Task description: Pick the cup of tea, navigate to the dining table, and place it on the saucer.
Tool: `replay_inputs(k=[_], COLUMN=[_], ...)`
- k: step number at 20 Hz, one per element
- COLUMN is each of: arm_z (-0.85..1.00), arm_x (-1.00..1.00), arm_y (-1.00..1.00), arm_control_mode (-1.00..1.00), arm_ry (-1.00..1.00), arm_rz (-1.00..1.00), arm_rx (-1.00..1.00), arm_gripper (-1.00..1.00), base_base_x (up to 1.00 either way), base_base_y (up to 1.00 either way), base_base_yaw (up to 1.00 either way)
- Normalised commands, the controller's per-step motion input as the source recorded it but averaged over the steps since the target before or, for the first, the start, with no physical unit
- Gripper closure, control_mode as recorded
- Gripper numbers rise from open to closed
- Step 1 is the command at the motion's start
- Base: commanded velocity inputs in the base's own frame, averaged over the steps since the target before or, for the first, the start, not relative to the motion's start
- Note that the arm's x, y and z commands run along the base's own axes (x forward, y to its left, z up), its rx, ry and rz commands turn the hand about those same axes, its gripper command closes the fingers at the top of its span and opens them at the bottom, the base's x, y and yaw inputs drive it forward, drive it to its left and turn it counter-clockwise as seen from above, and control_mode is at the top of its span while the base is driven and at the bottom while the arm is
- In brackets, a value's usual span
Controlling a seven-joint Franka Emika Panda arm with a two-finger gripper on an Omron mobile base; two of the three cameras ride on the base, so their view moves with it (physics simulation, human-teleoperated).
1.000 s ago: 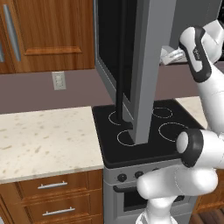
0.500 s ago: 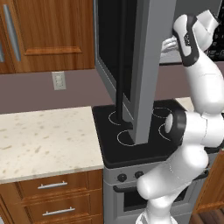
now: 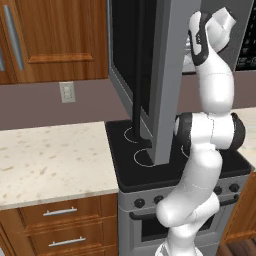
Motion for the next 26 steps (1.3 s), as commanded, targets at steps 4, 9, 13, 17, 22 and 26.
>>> replay_inputs(k=[4, 9, 13, 17, 22, 26], arm_z=[0.0, 0.0, 0.0, 0.0, 0.0, 0.0], arm_x=[0.39, 0.19, 0.05, 0.1, 0.11, 0.13], arm_y=[0.0, 0.0, 0.0, 0.0, 0.08, 0.14], arm_control_mode=[-1.0, -1.0, -1.0, -1.0, -1.0, -1.0], arm_ry=[0.03, 0.0, 0.0, 0.0, 0.0, 0.0], arm_rz=[0.0, 0.01, 0.02, 0.03, 0.03, 0.03], arm_rx=[0.0, 0.0, 0.0, 0.0, 0.0, 0.0], arm_gripper=[-1.0, -1.0, -1.0, -1.0, -1.0, -1.0], base_base_x=[0.0, 0.0, 0.0, 0.0, 0.0, 0.0], base_base_y=[0.0, 0.0, 0.0, 0.0, 0.0, 0.0], base_base_yaw=[0.0, 0.0, 0.0, 0.0, 0.0, 0.0])
